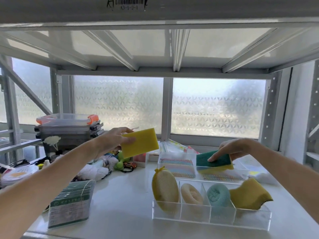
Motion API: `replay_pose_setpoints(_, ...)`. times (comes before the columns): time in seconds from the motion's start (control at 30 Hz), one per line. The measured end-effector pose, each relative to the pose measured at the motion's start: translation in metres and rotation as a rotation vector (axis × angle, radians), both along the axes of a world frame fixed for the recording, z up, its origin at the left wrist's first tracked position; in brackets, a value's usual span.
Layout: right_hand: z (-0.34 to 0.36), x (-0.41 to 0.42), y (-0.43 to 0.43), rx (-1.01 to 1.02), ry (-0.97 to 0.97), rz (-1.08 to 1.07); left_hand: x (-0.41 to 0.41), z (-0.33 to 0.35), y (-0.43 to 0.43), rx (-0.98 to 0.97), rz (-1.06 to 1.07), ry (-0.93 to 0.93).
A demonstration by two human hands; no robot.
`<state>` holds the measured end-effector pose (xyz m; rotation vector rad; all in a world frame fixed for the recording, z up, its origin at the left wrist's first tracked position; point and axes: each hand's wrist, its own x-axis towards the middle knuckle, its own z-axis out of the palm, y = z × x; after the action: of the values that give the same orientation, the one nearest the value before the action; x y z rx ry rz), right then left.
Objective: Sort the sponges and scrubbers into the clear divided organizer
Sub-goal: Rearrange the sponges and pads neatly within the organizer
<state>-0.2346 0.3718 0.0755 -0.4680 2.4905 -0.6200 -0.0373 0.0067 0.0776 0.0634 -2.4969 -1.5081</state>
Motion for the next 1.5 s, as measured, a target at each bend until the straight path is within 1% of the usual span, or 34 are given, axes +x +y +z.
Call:
replay_pose_setpoints(0.17, 0.000, 0.007, -0.003, 0.036, 0.071, -0.042, 0.003, -0.001, 0.003, 0.000, -0.019, 0.007)
replay_pose_setpoints(0.27, 0.000, 0.010, -0.006, 0.103, 0.103, -0.062, 0.006, -0.001, 0.005, -0.010, -0.012, 0.009)
replay_pose_setpoints(0.4, 0.000, 0.014, -0.006, 0.140, 0.072, -0.074, 0.011, -0.001, 0.008, -0.021, -0.012, 0.012)
replay_pose_setpoints(0.5, 0.000, 0.015, -0.005, 0.129, 0.074, -0.071, 0.013, -0.002, 0.008, -0.023, -0.015, 0.019)
replay_pose_setpoints(0.87, -0.013, 0.007, 0.005, 0.030, 0.220, -0.049, 0.009, -0.002, 0.017, 0.003, -0.049, 0.021)
replay_pose_setpoints(1.1, -0.008, 0.010, 0.000, 0.024, 0.158, -0.048, -0.003, -0.001, 0.031, -0.018, -0.081, 0.019)
replay_pose_setpoints(1.17, -0.009, 0.009, 0.001, 0.007, 0.169, -0.055, -0.005, -0.001, 0.033, -0.023, -0.084, 0.018)
replay_pose_setpoints(1.27, -0.013, 0.006, 0.009, -0.083, 0.205, -0.068, -0.009, -0.002, 0.035, -0.025, -0.094, 0.014)
replay_pose_setpoints(1.43, 0.004, 0.037, 0.025, -0.470, 0.194, -0.006, -0.012, 0.001, 0.038, 0.002, -0.100, 0.048)
replay_pose_setpoints(1.5, 0.012, 0.061, 0.024, -0.544, 0.168, 0.085, -0.013, 0.003, 0.036, 0.026, -0.092, 0.062)
